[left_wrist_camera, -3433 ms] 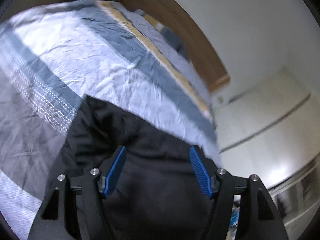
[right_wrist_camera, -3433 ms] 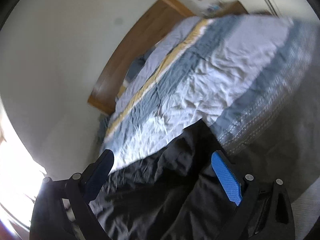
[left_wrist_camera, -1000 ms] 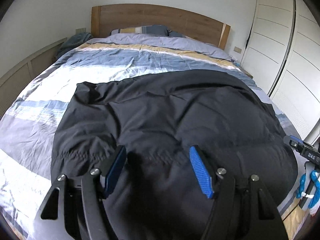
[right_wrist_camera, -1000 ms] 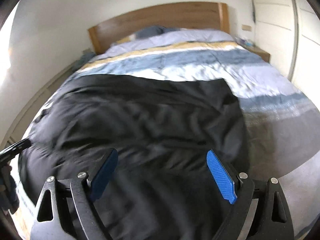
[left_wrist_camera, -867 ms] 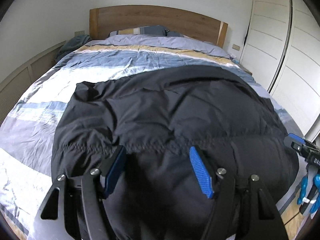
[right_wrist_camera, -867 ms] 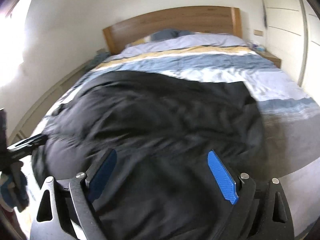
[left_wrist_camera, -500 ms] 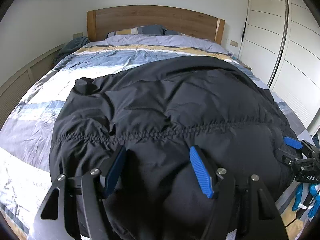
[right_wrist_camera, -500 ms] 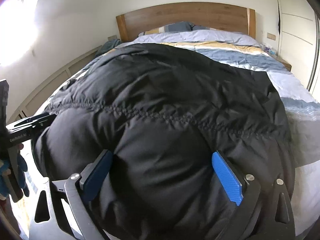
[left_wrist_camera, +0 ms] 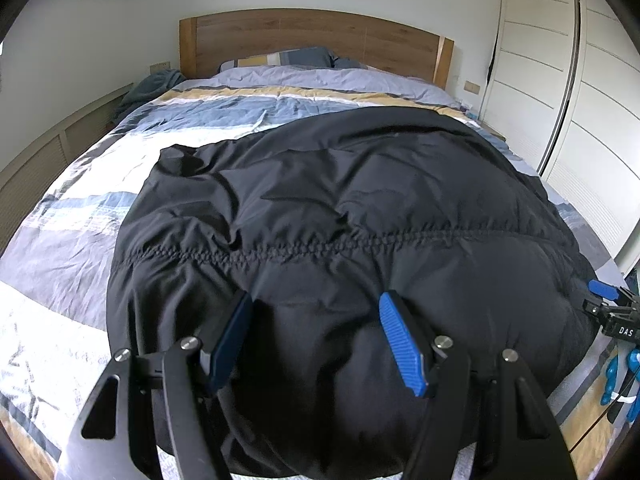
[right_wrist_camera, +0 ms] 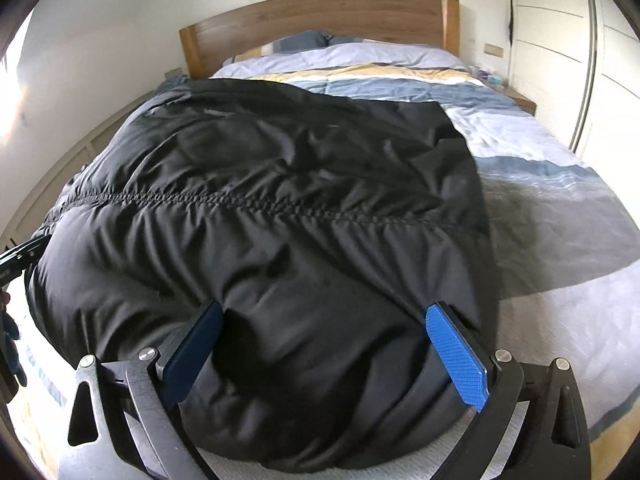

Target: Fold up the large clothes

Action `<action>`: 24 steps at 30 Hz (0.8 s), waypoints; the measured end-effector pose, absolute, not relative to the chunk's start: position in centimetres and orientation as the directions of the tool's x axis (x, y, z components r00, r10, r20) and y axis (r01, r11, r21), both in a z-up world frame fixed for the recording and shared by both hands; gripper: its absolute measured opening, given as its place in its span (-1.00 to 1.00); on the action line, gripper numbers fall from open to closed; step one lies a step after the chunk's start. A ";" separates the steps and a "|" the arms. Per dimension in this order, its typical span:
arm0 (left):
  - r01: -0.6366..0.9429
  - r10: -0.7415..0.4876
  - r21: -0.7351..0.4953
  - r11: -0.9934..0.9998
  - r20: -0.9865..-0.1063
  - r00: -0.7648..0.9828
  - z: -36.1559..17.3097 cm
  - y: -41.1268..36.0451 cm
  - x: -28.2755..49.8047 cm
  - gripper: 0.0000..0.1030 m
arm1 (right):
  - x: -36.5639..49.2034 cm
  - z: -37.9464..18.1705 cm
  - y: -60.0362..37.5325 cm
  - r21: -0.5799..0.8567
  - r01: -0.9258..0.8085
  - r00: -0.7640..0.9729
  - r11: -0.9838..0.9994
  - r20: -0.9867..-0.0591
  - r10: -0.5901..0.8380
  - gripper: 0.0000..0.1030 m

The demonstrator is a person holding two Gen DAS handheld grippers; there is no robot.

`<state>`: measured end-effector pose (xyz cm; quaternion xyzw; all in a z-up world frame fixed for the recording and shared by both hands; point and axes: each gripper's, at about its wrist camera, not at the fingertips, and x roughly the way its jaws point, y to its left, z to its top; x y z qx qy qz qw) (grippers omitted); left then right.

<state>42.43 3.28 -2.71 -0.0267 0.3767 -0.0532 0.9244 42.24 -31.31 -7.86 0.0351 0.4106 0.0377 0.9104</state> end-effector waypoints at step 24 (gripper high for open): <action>-0.082 -0.125 -0.232 0.969 -0.752 0.647 -2.3 12.1 37.7 0.35 | 36.6 -5.8 -33.4 0.161 -0.050 0.659 0.986 -0.737 0.153 0.99</action>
